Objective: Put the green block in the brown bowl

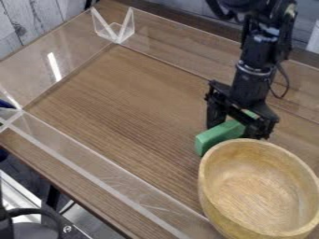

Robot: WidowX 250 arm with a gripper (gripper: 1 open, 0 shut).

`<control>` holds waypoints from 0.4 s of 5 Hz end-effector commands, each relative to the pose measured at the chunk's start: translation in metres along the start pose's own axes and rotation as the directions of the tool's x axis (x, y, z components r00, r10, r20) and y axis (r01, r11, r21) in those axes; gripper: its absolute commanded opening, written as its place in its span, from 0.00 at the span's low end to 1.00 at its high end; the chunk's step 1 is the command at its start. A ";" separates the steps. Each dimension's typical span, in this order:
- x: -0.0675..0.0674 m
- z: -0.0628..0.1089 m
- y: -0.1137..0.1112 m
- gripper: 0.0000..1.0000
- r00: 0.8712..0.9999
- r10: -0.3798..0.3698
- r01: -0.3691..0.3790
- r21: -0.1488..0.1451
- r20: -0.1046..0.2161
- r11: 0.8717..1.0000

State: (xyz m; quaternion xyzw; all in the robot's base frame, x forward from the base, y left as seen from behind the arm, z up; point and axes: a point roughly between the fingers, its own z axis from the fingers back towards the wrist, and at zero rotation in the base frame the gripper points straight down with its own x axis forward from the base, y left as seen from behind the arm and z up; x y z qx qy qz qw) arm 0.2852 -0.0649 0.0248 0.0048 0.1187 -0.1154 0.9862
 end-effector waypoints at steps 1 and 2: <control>0.013 0.016 0.002 1.00 0.997 -0.002 0.002 0.002 0.073 1.000; 0.017 0.015 0.003 1.00 0.997 -0.002 0.002 0.001 0.077 1.000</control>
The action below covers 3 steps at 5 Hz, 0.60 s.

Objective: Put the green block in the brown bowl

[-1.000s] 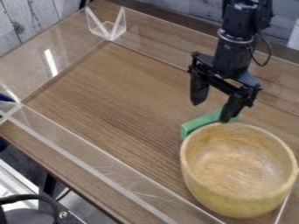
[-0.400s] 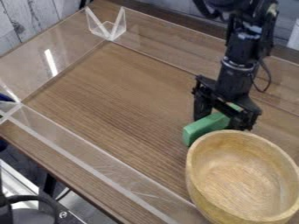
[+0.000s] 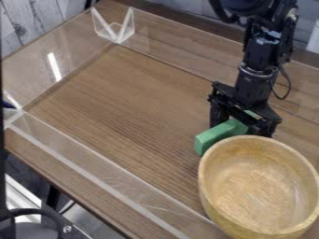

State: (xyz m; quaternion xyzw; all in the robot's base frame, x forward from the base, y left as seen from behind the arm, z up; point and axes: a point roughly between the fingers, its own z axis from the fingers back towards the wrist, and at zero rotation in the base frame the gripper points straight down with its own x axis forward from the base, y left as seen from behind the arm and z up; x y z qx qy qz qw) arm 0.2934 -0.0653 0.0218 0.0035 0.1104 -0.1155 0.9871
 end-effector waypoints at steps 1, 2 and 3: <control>0.012 0.015 0.003 1.00 0.998 -0.004 0.003 0.002 0.067 1.000; 0.013 0.016 0.003 1.00 0.997 -0.007 0.007 0.002 0.081 1.000; 0.014 0.018 0.003 1.00 0.995 -0.011 0.011 0.005 0.097 1.000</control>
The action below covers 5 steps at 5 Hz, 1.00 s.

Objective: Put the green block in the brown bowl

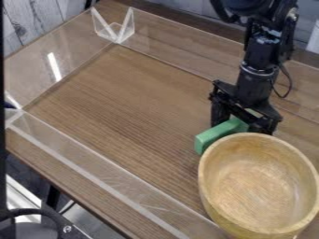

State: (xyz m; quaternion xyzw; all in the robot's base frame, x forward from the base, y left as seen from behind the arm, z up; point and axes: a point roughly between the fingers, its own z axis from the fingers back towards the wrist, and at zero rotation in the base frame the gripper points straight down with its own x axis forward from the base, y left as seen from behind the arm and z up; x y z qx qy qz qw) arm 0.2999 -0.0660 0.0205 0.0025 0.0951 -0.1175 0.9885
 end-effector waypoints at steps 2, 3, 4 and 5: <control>0.009 0.021 0.003 1.00 0.995 -0.018 0.018 0.007 0.096 1.000; 0.010 0.022 0.003 1.00 0.994 -0.022 0.021 0.009 0.107 1.000; 0.011 0.022 0.003 1.00 0.993 -0.025 0.024 0.010 0.117 1.000; 0.013 0.022 0.004 1.00 0.992 -0.028 0.026 0.011 0.123 1.000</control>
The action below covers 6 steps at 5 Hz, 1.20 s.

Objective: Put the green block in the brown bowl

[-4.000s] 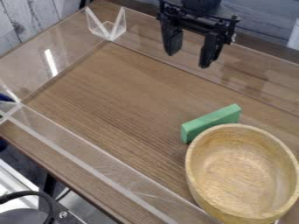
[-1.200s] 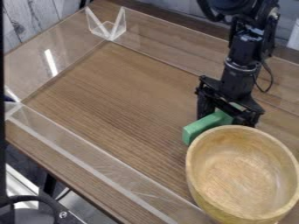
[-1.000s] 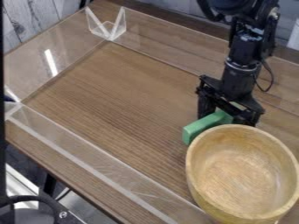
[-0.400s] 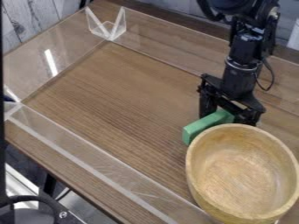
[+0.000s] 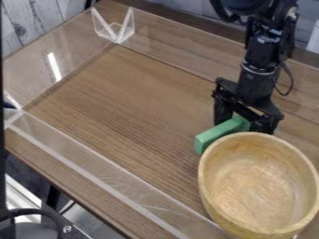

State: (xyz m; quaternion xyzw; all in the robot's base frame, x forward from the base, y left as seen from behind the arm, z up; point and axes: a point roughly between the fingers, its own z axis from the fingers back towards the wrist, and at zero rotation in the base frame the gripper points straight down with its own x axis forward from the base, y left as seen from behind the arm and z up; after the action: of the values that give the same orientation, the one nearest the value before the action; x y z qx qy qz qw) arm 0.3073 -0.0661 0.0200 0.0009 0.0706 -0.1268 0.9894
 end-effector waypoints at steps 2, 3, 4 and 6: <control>0.005 0.030 0.008 0.00 0.995 0.007 -0.008 0.007 0.097 1.000; 0.003 0.041 0.017 0.00 0.992 0.034 -0.036 0.009 0.117 0.999; 0.000 0.060 0.028 0.00 0.985 0.073 -0.077 0.016 0.155 0.997; -0.005 0.087 0.085 0.00 0.960 0.180 -0.188 0.020 0.212 0.982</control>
State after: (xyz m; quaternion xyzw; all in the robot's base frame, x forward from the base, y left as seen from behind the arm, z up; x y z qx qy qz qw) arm 0.3247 0.0161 0.0729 0.0086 0.0167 -0.0307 0.9994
